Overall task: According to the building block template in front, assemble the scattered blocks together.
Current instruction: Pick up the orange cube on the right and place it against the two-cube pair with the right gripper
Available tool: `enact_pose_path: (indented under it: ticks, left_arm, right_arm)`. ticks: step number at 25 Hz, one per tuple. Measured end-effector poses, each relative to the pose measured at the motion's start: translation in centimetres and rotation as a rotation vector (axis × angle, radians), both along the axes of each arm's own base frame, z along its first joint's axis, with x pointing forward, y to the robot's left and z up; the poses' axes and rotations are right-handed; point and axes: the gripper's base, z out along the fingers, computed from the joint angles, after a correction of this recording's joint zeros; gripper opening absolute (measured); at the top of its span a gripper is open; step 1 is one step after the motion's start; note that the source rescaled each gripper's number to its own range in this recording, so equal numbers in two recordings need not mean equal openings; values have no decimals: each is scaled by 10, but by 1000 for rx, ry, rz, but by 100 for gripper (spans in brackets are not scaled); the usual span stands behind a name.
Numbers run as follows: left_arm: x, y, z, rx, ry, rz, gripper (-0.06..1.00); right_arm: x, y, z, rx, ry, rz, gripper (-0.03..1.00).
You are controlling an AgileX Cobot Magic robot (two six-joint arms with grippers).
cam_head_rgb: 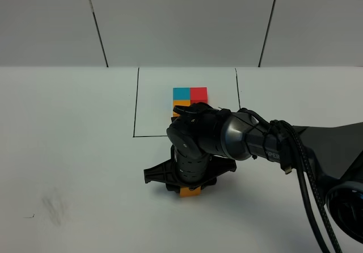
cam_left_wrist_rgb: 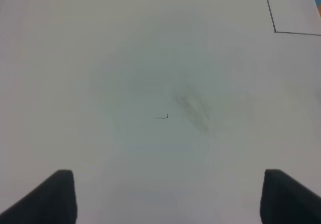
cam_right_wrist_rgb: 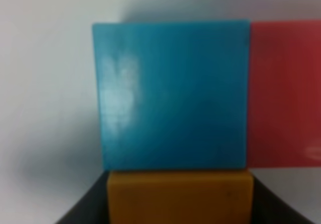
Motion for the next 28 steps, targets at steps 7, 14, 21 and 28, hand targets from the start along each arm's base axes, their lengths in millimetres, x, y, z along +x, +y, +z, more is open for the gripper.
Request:
enact_pose_path:
  ticks: [7, 14, 21, 28]
  left_arm:
    - [0, 0, 0, 0, 0, 0, 65]
    - [0, 0, 0, 0, 0, 0, 65]
    - [0, 0, 0, 0, 0, 0, 65]
    - [0, 0, 0, 0, 0, 0, 65]
  right_arm:
    - [0, 0, 0, -3, -3, 2, 1]
    - [0, 0, 0, -2, -2, 2, 1]
    - [0, 0, 0, -4, -2, 2, 1]
    - [-1, -1, 0, -8, 8, -21, 1]
